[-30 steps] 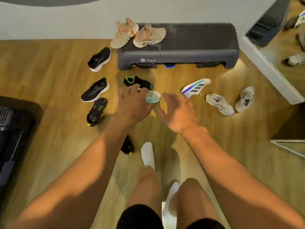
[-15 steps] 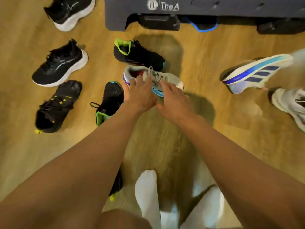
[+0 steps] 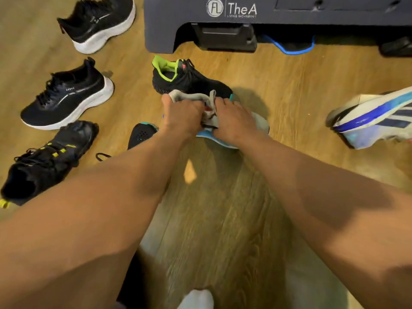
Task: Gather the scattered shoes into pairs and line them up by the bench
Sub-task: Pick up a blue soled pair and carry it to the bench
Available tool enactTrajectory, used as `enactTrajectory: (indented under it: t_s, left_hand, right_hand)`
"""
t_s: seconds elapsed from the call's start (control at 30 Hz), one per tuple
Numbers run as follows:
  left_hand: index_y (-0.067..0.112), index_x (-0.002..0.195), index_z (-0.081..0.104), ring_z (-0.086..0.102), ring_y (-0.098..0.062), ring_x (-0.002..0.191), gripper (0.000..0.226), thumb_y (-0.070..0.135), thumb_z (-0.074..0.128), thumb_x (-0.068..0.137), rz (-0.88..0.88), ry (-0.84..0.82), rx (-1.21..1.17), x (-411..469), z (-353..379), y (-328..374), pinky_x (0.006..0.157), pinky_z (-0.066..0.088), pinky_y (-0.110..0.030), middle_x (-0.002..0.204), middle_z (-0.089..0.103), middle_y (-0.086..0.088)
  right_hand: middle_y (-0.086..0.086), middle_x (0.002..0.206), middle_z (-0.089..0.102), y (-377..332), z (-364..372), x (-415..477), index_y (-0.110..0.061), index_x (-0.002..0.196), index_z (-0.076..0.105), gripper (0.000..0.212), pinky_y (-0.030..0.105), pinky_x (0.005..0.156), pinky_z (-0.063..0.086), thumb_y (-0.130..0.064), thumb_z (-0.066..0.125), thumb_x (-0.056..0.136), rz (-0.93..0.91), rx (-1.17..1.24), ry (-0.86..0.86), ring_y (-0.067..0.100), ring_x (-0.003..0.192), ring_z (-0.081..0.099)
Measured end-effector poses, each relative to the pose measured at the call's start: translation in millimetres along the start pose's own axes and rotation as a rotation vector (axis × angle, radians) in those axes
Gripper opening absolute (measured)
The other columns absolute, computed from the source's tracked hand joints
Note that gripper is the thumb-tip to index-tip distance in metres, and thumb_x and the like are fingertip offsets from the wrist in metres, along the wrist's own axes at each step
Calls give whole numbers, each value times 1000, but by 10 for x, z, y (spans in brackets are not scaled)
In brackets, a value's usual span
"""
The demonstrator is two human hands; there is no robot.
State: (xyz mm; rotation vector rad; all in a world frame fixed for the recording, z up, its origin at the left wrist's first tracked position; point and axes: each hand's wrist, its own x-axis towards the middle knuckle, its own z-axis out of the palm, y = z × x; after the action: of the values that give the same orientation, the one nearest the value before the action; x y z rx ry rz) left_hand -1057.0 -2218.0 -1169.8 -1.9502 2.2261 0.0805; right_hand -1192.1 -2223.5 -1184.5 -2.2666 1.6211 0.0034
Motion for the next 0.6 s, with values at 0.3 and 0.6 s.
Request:
enactTrajectory:
  t_s: [0.3, 0.6]
  left_hand:
    - [10, 71, 63, 45, -19, 62, 32, 40, 66, 84, -227, -212, -953, -90, -380, 547, 55, 34, -31, 61, 51, -1]
    - [4, 78, 55, 57, -22, 66, 22, 19, 54, 93, -436, -283, -1192, -9, -667, 1112, 53, 44, -29, 81, 59, -11]
  right_hand:
    - [2, 95, 61, 428, -819, -113, -17, 110, 65, 52, 31, 63, 46, -25, 67, 59, 61, 68, -260, 22, 83, 56]
    - [-9, 87, 61, 832, -943, -397, -32, 79, 62, 16, 30, 68, 40, -45, 56, 73, 104, 164, 11, 18, 85, 57]
